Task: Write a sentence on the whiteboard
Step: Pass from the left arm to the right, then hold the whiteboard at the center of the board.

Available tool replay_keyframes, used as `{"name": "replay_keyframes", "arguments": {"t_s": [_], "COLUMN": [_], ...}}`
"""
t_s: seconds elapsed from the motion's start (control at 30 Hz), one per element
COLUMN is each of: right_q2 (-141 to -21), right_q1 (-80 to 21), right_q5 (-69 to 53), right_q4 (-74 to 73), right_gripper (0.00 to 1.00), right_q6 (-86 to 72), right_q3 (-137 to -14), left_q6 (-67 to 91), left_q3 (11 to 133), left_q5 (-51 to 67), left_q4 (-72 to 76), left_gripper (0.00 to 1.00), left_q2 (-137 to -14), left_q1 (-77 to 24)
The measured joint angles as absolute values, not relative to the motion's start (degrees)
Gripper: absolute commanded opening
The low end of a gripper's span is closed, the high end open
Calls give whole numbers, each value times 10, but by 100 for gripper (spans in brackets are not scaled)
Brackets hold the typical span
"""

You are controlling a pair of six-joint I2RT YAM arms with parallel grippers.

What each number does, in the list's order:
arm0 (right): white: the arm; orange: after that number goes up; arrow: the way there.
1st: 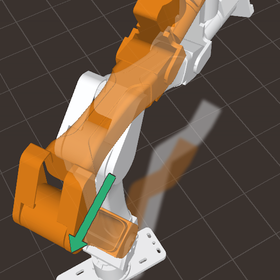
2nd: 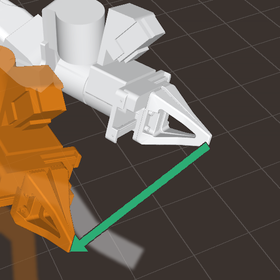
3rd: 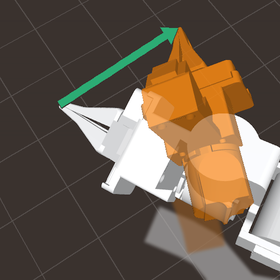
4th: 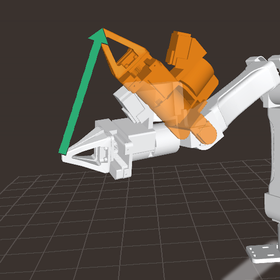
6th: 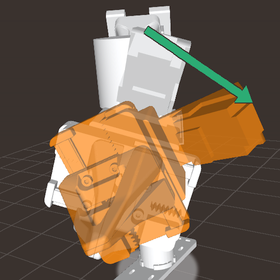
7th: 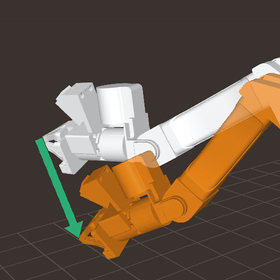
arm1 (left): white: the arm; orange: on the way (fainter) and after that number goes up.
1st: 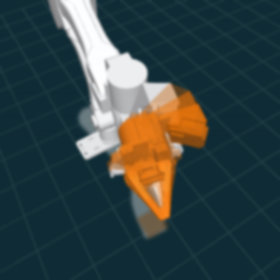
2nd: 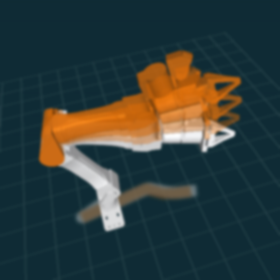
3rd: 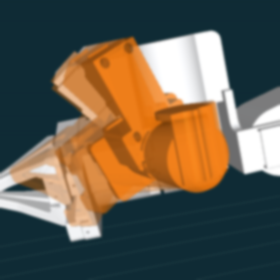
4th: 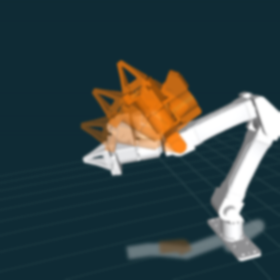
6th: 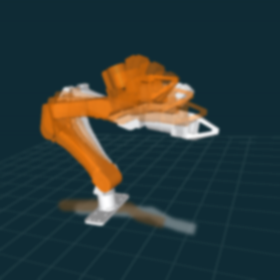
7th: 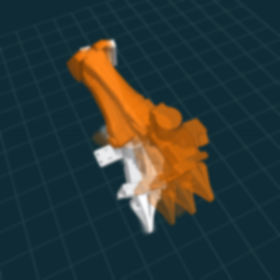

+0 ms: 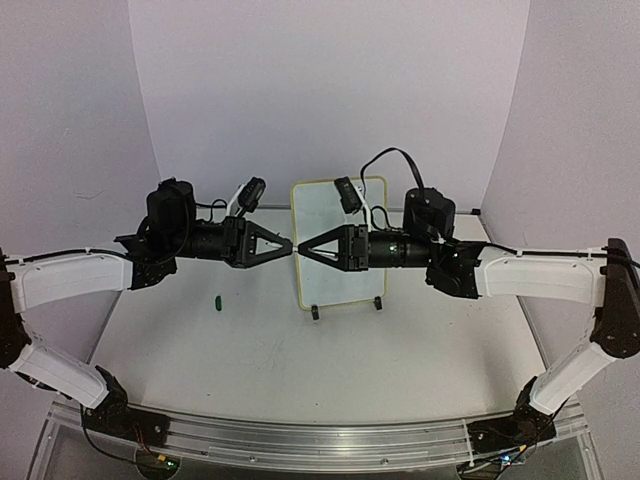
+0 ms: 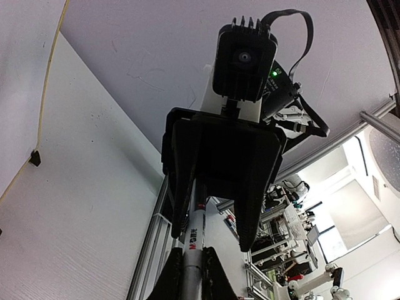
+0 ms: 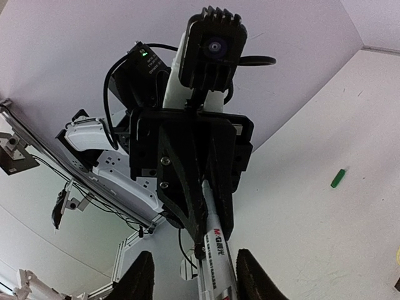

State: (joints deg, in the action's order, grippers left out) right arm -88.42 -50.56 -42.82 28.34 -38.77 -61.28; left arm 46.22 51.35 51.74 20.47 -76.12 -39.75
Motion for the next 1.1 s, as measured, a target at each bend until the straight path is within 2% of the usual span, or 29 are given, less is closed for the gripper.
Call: {"name": "replay_keyframes", "arguments": {"t_s": [0.27, 0.37, 0.4, 0.43, 0.5, 0.57, 0.67, 0.9, 1.1], "right_q2": [-884, -884, -884, -884, -884, -881, -859, -738, -717], "right_q1": [-505, -506, -506, -506, -507, -510, -516, -488, -438], "right_q5": [-420, -421, -421, -421, -416, -396, -346, -215, -189], "right_q4": [273, 275, 276, 276, 276, 277, 259, 180, 162], "right_gripper": [2, 0, 0, 0, 0, 0, 0, 0, 0], "right_q6": [-381, -382, -382, -381, -380, -376, -356, -301, -268], "right_q3": [-613, -613, -613, -613, -612, -608, -594, -552, -522], "left_q6": [462, 462, 462, 462, 454, 437, 379, 260, 165], "left_q3": [514, 514, 514, 514, 516, 524, 551, 623, 686], "left_q5": [529, 533, 534, 534, 530, 517, 484, 448, 429], "left_q4": [205, 205, 205, 205, 200, 174, 73, -117, -204], "left_gripper": [0, 1, 5, 14, 48, 73, 86, 89, 87], "left_q2": [-759, -758, -758, -758, -758, -758, -758, -758, -796], "left_q1": [-398, -397, -397, -397, -397, -397, -397, -335, -286]}}
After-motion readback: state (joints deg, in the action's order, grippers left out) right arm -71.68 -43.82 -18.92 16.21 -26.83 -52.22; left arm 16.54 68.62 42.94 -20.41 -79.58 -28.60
